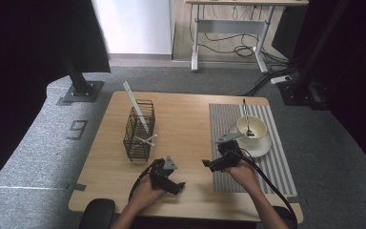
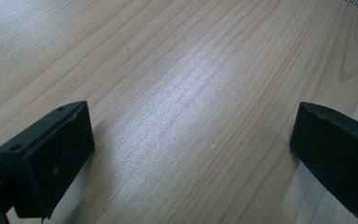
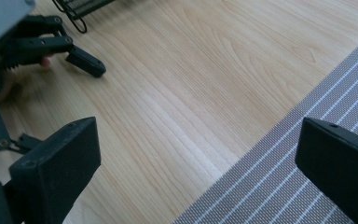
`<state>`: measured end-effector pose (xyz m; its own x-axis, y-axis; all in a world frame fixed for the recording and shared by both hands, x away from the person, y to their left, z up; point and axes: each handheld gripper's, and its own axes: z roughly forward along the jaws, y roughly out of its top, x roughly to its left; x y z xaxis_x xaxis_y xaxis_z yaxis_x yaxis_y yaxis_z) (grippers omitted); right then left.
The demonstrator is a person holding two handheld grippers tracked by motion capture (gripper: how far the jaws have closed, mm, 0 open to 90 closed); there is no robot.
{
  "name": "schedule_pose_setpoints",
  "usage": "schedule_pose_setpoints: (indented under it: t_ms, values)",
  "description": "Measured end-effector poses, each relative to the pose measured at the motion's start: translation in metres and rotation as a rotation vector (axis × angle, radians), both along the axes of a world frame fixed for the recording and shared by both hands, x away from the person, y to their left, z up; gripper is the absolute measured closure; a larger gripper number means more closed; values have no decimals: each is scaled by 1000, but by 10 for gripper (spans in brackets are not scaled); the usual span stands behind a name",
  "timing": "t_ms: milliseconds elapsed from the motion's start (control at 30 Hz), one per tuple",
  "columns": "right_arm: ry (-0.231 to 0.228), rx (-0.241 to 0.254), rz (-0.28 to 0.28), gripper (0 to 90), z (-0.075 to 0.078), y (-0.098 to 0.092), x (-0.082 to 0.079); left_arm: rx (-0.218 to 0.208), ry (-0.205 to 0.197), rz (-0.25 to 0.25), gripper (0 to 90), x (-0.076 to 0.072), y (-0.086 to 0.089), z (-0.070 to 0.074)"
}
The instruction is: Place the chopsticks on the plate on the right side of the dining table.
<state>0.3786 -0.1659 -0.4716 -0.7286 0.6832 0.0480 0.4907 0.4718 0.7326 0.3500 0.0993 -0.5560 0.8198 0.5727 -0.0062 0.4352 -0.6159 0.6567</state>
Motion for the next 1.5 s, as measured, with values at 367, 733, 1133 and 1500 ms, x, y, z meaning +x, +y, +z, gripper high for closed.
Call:
schedule_pose_setpoints:
  t_ms: [367,733,1133,1500]
  values:
    - [1,17,38,0,20,16,7,1,1,0,0,0,0,0]
    - [-16,31,95,0,40,39,12,3,1,-2,0,0,0,0]
    - [-25,51,163,0,63,71,19,0,3,2,0,0,0,0]
    - [-44,75,187,10,78,96,28,3,3,-1,0,0,0,0]
